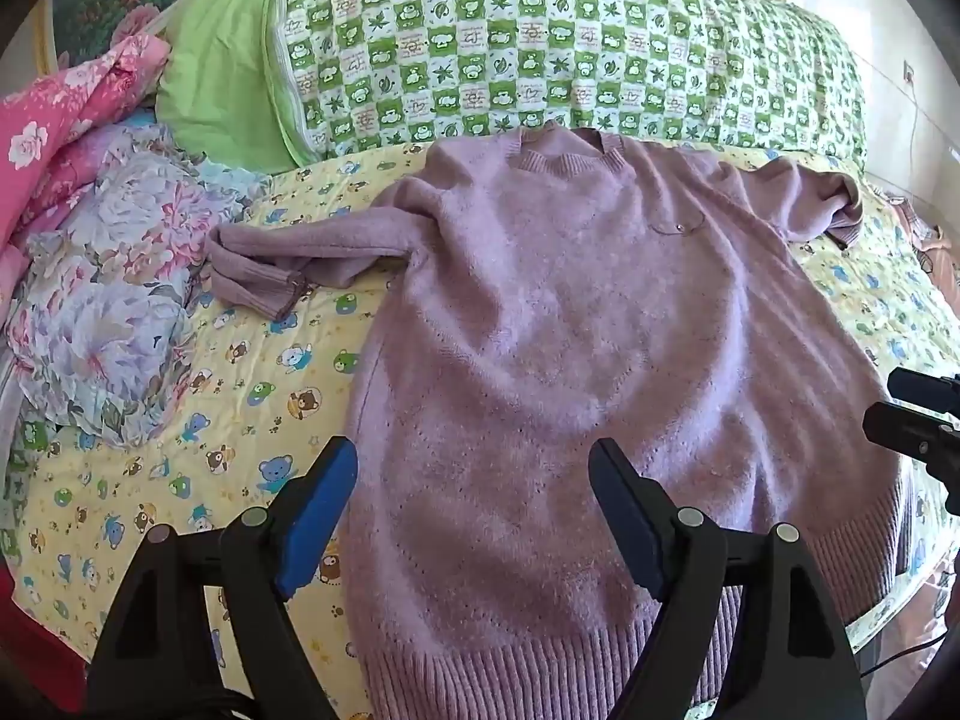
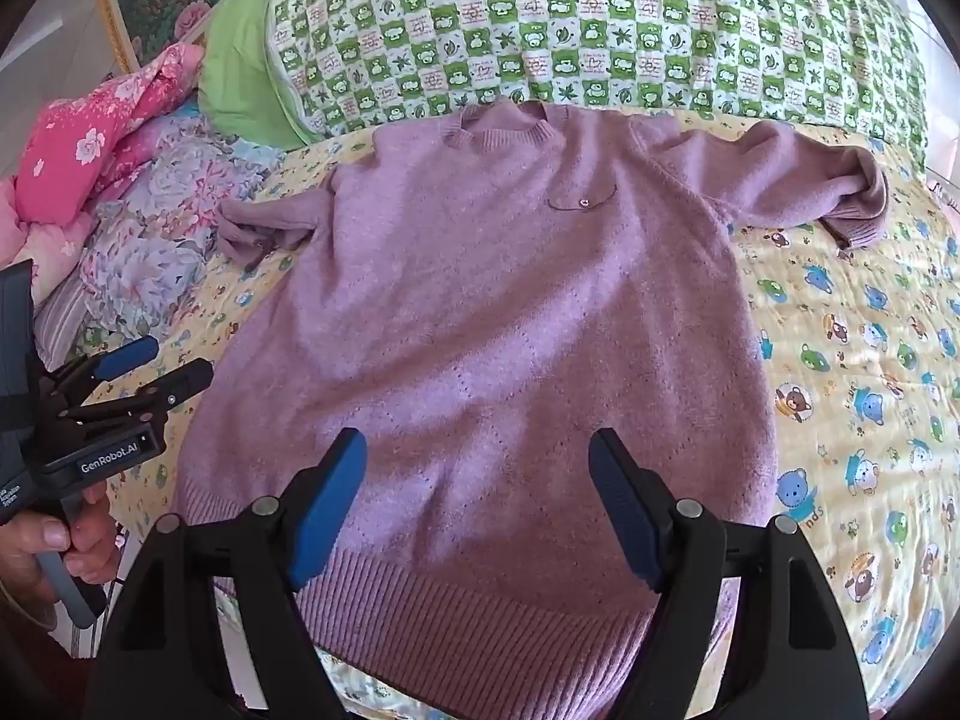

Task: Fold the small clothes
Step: 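Move both grippers over the lilac sweater toward its sleeves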

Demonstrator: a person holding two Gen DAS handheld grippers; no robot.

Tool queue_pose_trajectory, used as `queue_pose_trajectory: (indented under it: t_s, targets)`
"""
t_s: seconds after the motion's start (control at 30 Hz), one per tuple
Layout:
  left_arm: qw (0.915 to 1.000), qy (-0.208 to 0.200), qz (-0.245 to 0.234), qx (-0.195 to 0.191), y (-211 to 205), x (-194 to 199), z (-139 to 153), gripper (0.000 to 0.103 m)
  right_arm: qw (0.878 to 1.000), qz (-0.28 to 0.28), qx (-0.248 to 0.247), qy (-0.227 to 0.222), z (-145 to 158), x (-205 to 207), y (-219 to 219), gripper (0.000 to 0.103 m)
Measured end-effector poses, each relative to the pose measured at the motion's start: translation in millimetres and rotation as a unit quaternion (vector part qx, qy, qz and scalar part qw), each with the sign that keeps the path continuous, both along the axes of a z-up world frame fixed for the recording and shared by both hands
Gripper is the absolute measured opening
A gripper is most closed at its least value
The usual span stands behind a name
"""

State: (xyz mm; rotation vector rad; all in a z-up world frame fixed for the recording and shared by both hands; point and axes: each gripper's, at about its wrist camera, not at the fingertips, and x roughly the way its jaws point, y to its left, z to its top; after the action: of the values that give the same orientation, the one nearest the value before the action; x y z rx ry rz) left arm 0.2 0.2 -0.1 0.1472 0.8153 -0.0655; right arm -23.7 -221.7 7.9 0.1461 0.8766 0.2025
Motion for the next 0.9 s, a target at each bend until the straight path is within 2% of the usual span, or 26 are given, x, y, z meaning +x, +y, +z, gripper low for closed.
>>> queue_pose_trajectory:
  t_s: [0.9]
  targets:
    - [0.9999, 0.013, -0.001, -0.008, -6.9, 13.6, -8.6, 0.080, 1.000, -0.005, 0.015, 0.018, -5.5, 14.2, 2.5, 0.077]
